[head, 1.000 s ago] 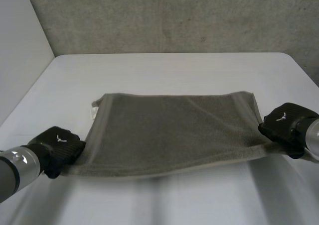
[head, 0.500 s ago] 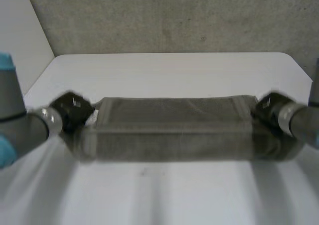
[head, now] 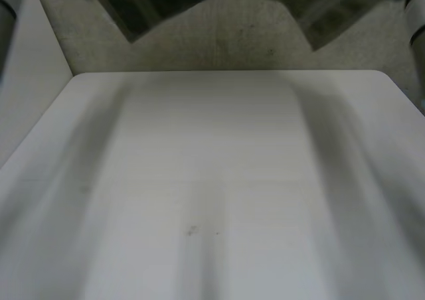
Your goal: Fold the towel.
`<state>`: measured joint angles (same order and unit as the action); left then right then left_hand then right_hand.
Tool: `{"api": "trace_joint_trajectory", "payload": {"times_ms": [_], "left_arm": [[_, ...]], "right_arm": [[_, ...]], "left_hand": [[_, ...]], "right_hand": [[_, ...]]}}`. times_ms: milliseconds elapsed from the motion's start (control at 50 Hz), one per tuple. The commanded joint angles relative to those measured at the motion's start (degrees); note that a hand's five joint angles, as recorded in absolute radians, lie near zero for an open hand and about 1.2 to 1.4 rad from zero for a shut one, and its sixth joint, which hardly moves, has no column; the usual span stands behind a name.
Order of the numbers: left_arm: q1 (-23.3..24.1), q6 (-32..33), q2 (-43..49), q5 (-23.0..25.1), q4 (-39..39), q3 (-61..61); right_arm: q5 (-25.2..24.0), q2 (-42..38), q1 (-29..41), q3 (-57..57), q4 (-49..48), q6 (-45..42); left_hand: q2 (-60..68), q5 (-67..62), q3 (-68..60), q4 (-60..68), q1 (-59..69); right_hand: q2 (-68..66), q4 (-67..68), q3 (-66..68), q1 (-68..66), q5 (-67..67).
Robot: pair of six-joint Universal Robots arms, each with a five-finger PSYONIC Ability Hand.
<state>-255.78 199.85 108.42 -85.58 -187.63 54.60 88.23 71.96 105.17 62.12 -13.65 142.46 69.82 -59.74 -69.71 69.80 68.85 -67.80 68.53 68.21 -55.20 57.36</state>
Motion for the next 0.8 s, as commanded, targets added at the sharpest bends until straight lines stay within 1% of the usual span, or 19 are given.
{"api": "trace_joint_trajectory", "payload": {"times_ms": [20, 40, 80, 140, 220, 300, 320, 360, 380, 400, 420, 460, 480, 500, 520, 540, 580, 700, 800], "left_arm": [[0.02, 0.80, 0.39, 4.36, -1.15, 21.29], [0.02, 0.80, 0.39, 4.37, -1.16, 21.34], [-0.06, 1.76, 1.00, 6.38, -4.39, 29.21], [0.02, 3.09, 1.62, 6.83, -6.17, 32.67], [-0.15, 9.31, 2.67, 7.27, -8.80, 40.91], [-0.68, 15.55, 1.80, 7.18, -5.40, 46.80], [-0.68, 15.57, 1.79, 7.18, -5.38, 46.82], [-1.30, 17.59, 0.83, 7.18, -2.39, 48.58], [-2.43, 19.68, -1.00, 7.09, 1.61, 49.97], [-3.74, 21.87, -3.45, 7.09, 6.70, 51.64], [-3.76, 21.90, -3.48, 7.09, 6.75, 51.66], [-6.12, 27.14, -8.11, 7.18, 19.78, 54.89], [-6.13, 27.17, -8.14, 7.18, 19.85, 54.91], [-6.74, 29.95, -10.23, 7.27, 25.94, 56.22], [-6.74, 29.98, -10.25, 7.27, 26.00, 56.23], [-7.09, 32.33, -12.33, 7.53, 29.57, 56.75], [-7.18, 33.67, -14.11, 7.97, 29.95, 56.76], [-6.48, 34.38, -15.35, 9.11, 26.45, 54.04], [-4.37, 32.09, -9.72, 8.94, 21.08, 49.29]], "right_arm": [[-7.88, -3.49, -0.23, 11.16, 2.66, -0.51], [-7.90, -3.50, -0.23, 11.19, 2.66, -0.51], [-11.40, -5.77, -0.49, 15.65, 2.93, -1.91], [-12.56, -8.49, -0.58, 19.52, 4.15, -4.89], [-12.39, -10.43, -0.75, 22.25, 7.65, -9.72], [-10.29, -10.10, -0.93, 24.36, 18.27, -16.67], [-10.27, -10.09, -0.93, 24.37, 18.31, -16.69], [-6.08, -7.91, -2.07, 25.33, 28.89, -18.79], [-6.06, -7.89, -2.07, 25.34, 28.94, -18.80], [-4.05, -5.98, -3.29, 26.21, 34.69, -19.32], [-4.03, -5.96, -3.30, 26.21, 34.74, -19.32], [-2.63, -2.11, -5.93, 28.84, 43.67, -20.37], [-2.63, -2.09, -5.94, 28.85, 43.71, -20.38], [-2.71, 0.00, -6.46, 30.24, 46.23, -22.12], [-2.54, 2.45, -6.56, 31.56, 47.48, -24.75], [-2.54, 2.48, -6.56, 31.58, 47.49, -24.77], [-2.63, 4.41, -6.91, 32.63, 48.19, -27.41], [-3.42, 5.29, -6.21, 32.28, 45.55, -28.73], [-2.54, -0.60, -5.68, 28.68, 41.34, -26.18]], "left_hand": [[10.18, -10.26, -10.29, 10.20, 11.15], [10.18, -10.26, -10.29, 10.20, 11.15], [10.18, -10.26, -10.29, 10.20, 11.15], [10.18, -10.26, -10.29, 10.20, 11.15], [10.18, -10.26, -10.29, 10.20, 11.15], [10.18, -10.26, -10.29, 10.20, 11.15], [10.18, -10.26, -10.29, 10.20, 11.15], [10.18, -10.26, -10.29, 10.20, 11.15], [10.18, -10.26, -10.29, 10.20, 11.15], [10.18, -10.26, -10.29, 10.20, 11.15], [10.18, -10.26, -10.29, 10.20, 11.15], [10.18, -10.26, -10.29, 10.20, 11.15], [10.18, -10.26, -10.29, 10.20, 11.15], [10.18, -10.26, -10.29, 10.20, 11.15], [10.18, -10.26, -10.29, 10.20, 11.15], [10.18, -10.26, -10.29, 10.20, 11.15], [10.18, -10.26, -10.29, 10.20, 11.15], [10.18, -10.26, -10.29, 10.20, 11.15], [10.18, -10.26, -10.29, 10.20, 11.15]], "right_hand": [[-12.20, 11.47, 11.79, -24.80, 12.64], [-12.20, 11.47, 11.79, -24.80, 12.64], [-12.20, 11.47, 11.79, -24.80, 12.64], [-12.20, 11.47, 11.79, -24.80, 12.64], [-12.20, 11.47, 11.79, -24.80, 12.64], [-12.20, 11.47, 11.79, -24.80, 12.64], [-12.20, 11.47, 11.79, -24.80, 12.64], [-12.20, 11.47, 11.79, -24.80, 12.64], [-12.20, 11.47, 11.79, -24.80, 12.64], [-12.20, 11.47, 11.79, -24.80, 12.64], [-12.20, 11.47, 11.79, -24.80, 12.64], [-12.20, 11.47, 11.79, -24.80, 12.64], [-12.20, 11.47, 11.79, -24.80, 12.64], [-12.20, 11.47, 11.79, -24.80, 12.64], [-12.20, 11.47, 11.79, -24.80, 12.64], [-12.20, 11.47, 11.79, -24.80, 12.64], [-12.20, 11.47, 11.79, -24.80, 12.64], [-12.20, 11.47, 11.79, -24.80, 12.64], [-12.20, 11.47, 11.79, -24.80, 12.64]]}}
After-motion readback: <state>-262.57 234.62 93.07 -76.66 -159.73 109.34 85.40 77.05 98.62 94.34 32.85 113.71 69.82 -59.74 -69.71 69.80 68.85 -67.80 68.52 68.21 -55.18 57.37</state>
